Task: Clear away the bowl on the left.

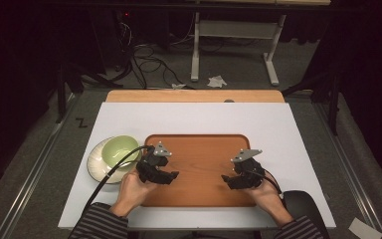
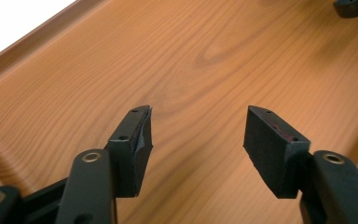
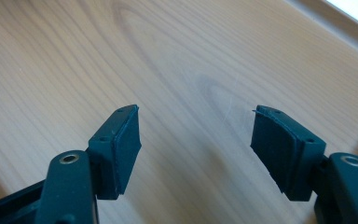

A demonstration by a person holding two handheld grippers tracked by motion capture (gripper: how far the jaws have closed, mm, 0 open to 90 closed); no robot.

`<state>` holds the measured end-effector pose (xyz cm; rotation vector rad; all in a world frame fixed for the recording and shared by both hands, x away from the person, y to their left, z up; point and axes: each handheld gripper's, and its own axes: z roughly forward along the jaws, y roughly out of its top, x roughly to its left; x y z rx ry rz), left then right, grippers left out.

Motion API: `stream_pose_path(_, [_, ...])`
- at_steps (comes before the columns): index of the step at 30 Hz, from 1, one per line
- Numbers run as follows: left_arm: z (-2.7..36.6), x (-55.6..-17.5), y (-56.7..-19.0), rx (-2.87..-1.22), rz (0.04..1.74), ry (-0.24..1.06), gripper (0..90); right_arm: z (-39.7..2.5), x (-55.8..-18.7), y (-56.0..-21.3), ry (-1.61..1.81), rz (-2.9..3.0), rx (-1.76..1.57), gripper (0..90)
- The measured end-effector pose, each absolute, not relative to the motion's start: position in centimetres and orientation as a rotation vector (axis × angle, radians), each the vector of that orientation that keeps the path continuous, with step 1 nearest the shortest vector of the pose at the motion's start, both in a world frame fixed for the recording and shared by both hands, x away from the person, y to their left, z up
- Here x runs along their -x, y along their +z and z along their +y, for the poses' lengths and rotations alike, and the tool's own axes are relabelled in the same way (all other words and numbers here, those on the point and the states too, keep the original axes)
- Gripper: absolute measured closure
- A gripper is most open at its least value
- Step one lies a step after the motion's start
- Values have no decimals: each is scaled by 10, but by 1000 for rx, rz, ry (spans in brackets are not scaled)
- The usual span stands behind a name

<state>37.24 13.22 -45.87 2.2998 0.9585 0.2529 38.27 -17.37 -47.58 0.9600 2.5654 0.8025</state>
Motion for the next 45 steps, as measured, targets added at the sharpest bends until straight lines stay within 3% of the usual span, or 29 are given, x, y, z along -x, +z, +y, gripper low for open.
stream_pose_path(45, [142, -371, -451, -2247, 998, 257, 385, -170, -381, -478, 767, 2607, -944, 345])
